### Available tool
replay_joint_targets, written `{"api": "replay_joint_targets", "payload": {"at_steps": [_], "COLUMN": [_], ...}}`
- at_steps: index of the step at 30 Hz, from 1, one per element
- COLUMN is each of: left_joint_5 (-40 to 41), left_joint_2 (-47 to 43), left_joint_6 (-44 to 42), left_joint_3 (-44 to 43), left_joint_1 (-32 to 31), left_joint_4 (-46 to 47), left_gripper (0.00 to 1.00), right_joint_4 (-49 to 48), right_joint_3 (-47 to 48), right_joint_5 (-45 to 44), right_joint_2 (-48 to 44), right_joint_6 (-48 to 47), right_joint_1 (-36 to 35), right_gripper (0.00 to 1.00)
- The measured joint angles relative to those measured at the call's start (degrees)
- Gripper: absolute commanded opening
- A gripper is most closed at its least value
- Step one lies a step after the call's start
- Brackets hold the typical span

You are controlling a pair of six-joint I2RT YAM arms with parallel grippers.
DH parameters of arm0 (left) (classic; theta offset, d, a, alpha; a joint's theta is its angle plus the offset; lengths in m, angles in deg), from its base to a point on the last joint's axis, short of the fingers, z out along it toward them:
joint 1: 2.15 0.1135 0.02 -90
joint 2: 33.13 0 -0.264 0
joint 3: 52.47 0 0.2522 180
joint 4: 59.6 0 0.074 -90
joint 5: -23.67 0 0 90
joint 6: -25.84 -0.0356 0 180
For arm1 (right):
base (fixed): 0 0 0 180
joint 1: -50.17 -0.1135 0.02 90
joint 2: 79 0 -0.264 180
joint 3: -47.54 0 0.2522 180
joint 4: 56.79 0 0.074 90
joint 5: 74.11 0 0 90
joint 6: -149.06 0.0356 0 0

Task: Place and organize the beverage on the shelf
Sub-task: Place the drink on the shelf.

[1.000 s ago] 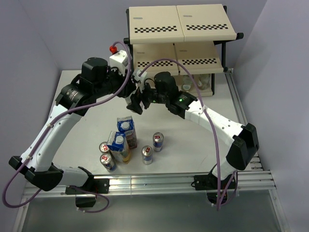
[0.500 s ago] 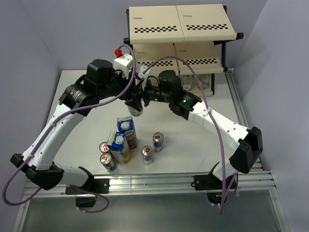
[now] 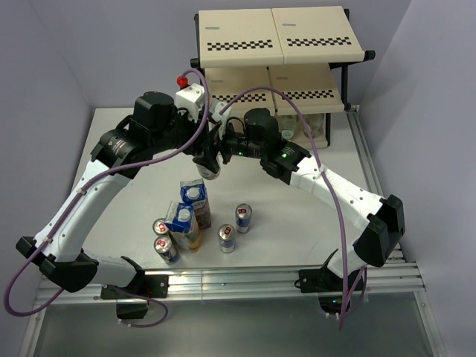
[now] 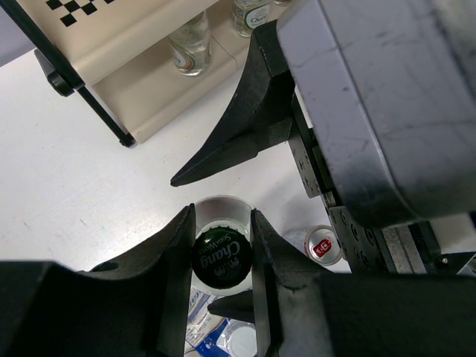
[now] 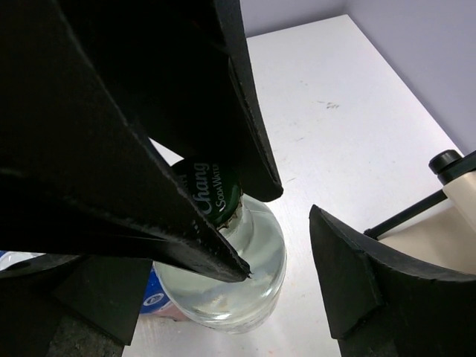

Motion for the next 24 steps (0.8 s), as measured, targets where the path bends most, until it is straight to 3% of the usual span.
{"api": "replay_joint_targets", "payload": {"at_steps": [18,24], "left_joint_5": [0.9,1.5], "left_joint_2": [0.0,0.0], "left_joint_6": [0.0,0.0], "left_joint_3": [0.0,0.0], "left_joint_1": [-0.1,-0.1], "left_joint_4": [0.1,0.3], "left_gripper": [0.0,0.0], "right_joint_4": [0.0,0.0], "right_joint_3": [-0.6,-2.3], "right_joint_5": [-0.4,-0.4], "right_joint_2": [0.4,0.4], "right_joint_6": [-0.6,-0.5], "right_joint_1": [-0.2,-0.2], "right_gripper": [0.85,0.78]}}
